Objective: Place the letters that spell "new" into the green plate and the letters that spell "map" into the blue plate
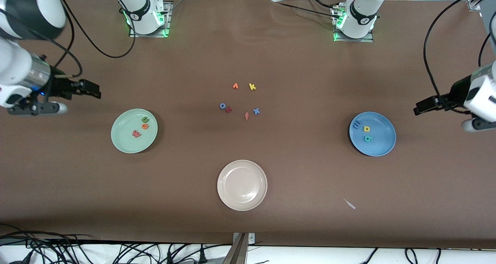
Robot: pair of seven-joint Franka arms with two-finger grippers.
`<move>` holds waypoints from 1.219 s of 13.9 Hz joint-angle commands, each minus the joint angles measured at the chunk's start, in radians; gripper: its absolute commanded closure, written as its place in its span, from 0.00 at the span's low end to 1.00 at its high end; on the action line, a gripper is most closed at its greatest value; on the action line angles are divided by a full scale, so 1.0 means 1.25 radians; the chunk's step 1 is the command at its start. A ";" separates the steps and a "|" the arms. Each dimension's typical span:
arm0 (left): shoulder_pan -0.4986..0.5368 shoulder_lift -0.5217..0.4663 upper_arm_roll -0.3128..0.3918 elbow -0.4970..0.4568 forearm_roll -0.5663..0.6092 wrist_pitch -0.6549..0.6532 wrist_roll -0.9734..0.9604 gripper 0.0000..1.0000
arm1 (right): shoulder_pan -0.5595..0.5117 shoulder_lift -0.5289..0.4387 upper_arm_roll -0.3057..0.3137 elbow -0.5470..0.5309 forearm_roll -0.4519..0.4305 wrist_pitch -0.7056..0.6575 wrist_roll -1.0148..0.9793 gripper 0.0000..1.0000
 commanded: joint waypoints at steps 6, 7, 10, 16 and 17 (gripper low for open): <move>0.035 -0.071 -0.064 -0.045 -0.011 -0.040 0.019 0.00 | -0.225 0.018 0.229 0.135 -0.011 -0.092 0.001 0.01; 0.035 -0.070 -0.063 -0.045 -0.011 -0.040 0.019 0.00 | -0.225 0.023 0.226 0.145 -0.011 -0.089 -0.003 0.01; 0.035 -0.068 -0.062 -0.039 0.017 -0.040 0.104 0.00 | -0.223 0.022 0.225 0.131 -0.014 -0.074 -0.001 0.01; 0.028 -0.071 -0.075 -0.017 0.060 -0.068 0.125 0.00 | -0.219 0.008 0.231 0.130 -0.068 -0.079 -0.004 0.01; 0.024 -0.071 -0.080 -0.016 0.066 -0.069 0.126 0.00 | -0.220 0.008 0.228 0.130 -0.068 -0.079 -0.003 0.01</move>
